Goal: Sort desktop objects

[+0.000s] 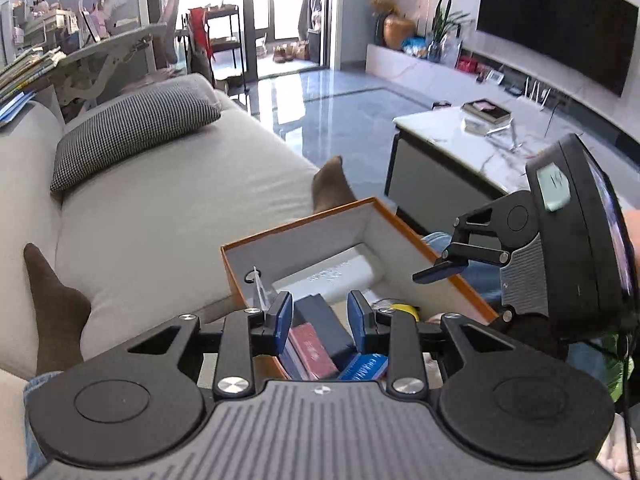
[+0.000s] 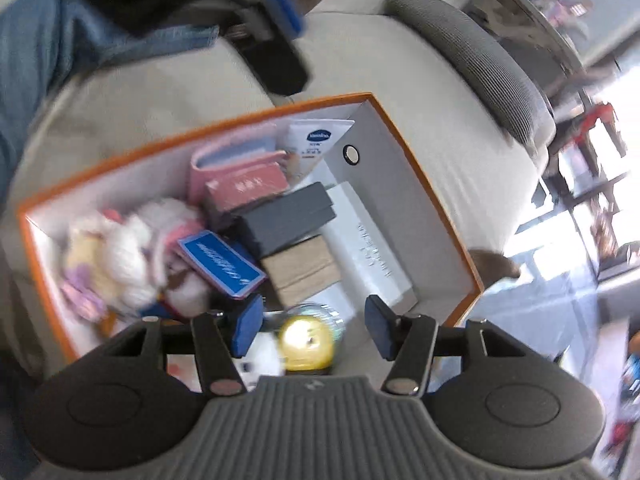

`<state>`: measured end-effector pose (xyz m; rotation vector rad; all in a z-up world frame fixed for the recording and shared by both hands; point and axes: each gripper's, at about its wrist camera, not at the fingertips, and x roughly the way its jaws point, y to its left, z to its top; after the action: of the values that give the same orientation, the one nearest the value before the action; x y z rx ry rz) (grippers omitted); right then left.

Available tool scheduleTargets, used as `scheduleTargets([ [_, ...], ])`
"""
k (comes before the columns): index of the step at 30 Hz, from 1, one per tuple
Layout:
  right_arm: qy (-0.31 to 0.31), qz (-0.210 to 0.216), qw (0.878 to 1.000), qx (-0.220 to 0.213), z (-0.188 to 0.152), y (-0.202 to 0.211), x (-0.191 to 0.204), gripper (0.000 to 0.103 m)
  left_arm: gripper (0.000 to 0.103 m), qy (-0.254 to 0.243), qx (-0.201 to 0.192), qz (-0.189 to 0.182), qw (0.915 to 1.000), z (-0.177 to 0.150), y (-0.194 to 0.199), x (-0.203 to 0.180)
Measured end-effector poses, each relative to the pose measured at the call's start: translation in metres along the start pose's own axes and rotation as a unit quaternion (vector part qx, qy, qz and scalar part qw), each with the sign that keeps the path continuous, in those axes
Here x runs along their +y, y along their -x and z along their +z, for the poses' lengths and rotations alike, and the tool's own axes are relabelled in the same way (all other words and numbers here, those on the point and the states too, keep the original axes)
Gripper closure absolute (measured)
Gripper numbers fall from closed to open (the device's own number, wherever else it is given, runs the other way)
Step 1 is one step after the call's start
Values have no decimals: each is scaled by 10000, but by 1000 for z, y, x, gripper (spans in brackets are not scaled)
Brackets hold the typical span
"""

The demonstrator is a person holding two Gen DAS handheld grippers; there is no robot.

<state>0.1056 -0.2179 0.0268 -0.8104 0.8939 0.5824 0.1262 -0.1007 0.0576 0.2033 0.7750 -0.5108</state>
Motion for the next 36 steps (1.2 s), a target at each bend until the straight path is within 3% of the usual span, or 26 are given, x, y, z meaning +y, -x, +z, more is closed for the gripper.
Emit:
scheduleTargets([
  [5, -917, 84, 9955, -228, -15, 36, 14, 43, 68, 150, -367, 67, 9992, -19, 22, -6],
  [10, -1754, 34, 9817, -741, -32, 63, 23, 36, 68, 428, -650, 201, 9968, -42, 35, -7],
  [13, -2394, -29, 9656, -1019, -54, 81, 30, 29, 63, 582, -701, 269, 9955, -56, 38, -9],
  [15, -2892, 64, 9504, -1142, -60, 85, 32, 27, 51, 711, -760, 307, 9941, -65, 39, -10],
  [19, -3559, 168, 9262, -1236, -70, 87, 38, 23, 49, 987, -847, 459, 9904, -83, 40, -11],
  [24, -3870, -234, 9128, -1287, -73, 89, 56, 18, 35, 1273, -970, 817, 9837, -97, 43, -12],
  [30, -4198, -686, 8940, -1409, -76, 84, 74, 10, 20, 1275, -818, 1041, 9830, -107, 39, -17],
  [36, -4265, -547, 8941, -1250, -81, 68, 78, 7, 17, 1416, -545, 1103, 9822, -115, 31, -15],
])
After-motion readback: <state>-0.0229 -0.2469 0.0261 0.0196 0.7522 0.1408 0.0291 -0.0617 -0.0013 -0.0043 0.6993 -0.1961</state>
